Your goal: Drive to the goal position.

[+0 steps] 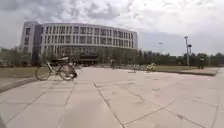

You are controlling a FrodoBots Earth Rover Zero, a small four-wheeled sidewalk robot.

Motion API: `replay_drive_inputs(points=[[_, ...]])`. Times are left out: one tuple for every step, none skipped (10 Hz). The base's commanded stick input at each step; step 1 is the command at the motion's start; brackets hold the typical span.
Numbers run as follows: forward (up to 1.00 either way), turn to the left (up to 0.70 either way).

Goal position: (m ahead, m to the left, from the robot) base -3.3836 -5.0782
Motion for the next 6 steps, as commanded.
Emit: replay_drive_inputs(points=[[0.70, 0.00], [0.70, 0.01], [0.70, 0.10], [0.70, 0.30], [0.70, 0.31], [0.70, 0.28]])
